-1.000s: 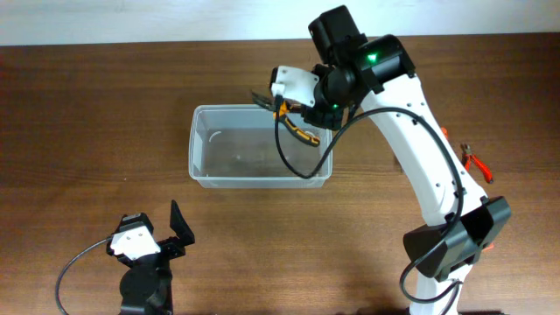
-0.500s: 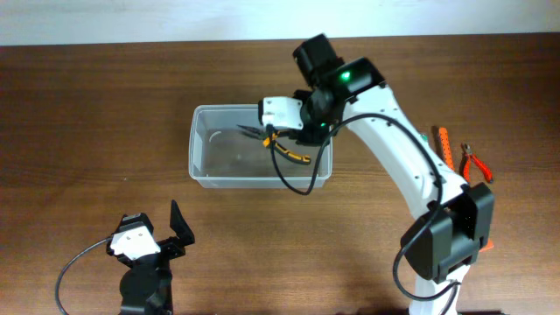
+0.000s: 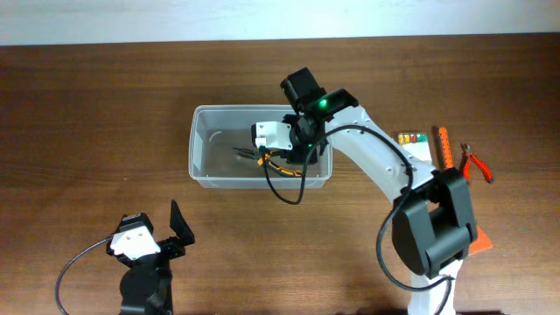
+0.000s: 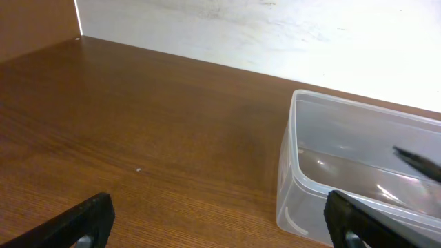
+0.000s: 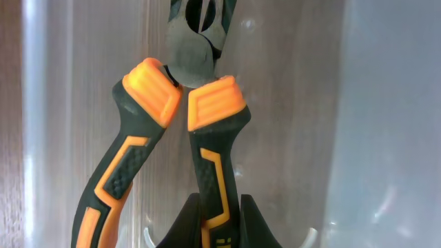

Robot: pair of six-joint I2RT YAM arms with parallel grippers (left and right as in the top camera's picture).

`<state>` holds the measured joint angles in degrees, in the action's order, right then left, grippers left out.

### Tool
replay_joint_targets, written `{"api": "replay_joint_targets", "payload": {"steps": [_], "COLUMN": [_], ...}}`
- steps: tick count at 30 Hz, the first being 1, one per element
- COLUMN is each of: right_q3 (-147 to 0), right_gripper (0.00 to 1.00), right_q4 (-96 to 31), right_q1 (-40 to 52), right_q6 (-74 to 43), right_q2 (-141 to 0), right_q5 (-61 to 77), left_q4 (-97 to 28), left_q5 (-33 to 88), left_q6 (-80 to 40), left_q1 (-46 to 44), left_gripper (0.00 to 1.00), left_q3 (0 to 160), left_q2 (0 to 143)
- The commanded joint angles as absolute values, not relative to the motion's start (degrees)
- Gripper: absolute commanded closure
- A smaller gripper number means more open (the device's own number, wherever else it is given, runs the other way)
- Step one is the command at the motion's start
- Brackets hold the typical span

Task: Pack container
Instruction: 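Carry the pliers left into the clear container and lower them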

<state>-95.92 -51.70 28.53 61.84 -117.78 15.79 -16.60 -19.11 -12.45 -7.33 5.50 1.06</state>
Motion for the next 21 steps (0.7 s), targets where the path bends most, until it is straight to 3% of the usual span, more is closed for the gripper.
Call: {"api": "replay_joint_targets", "payload": {"steps": [1,13,15,16,18,21], "right_q3": [-95.8,-95.8,-95.8,-95.8,-95.8,-96.2], "right_gripper": [0.96,0.95,0.85,0.7,0.28,0.09], "right_q4": [-50.8,-50.3,-50.2,-50.1,-50.0,-49.8], "right_q1": [28.9,29.0,29.0,29.0,29.0,29.0], "right_q6": [60.6,60.6,60.6,60.6,60.6,56.3], "right_q2": [-119.2,-122.8,-122.8,-122.8,-122.8,-122.5], "right_q5": [17.4,17.4,17.5,17.5,17.8,20.3], "left_q4": [-16.7,-16.7,-16.7,-16.7,-16.7,-16.7], "left_q5": [-19.3,-19.3,-19.3,-19.3,-19.3,-19.3], "left_q6": [-11.9,-11.9,-11.9,-11.9,-11.9,-11.9], "left_q1": [-7.5,-7.5,-7.5,-7.5,-7.5,-7.5], "left_gripper": [0.01,0.01,0.01,0.01,0.01,0.01], "left_q3": [5.3,5.3,5.3,5.3,5.3,5.3], "left_q2": [0.7,0.7,0.7,0.7,0.7,0.7]}}
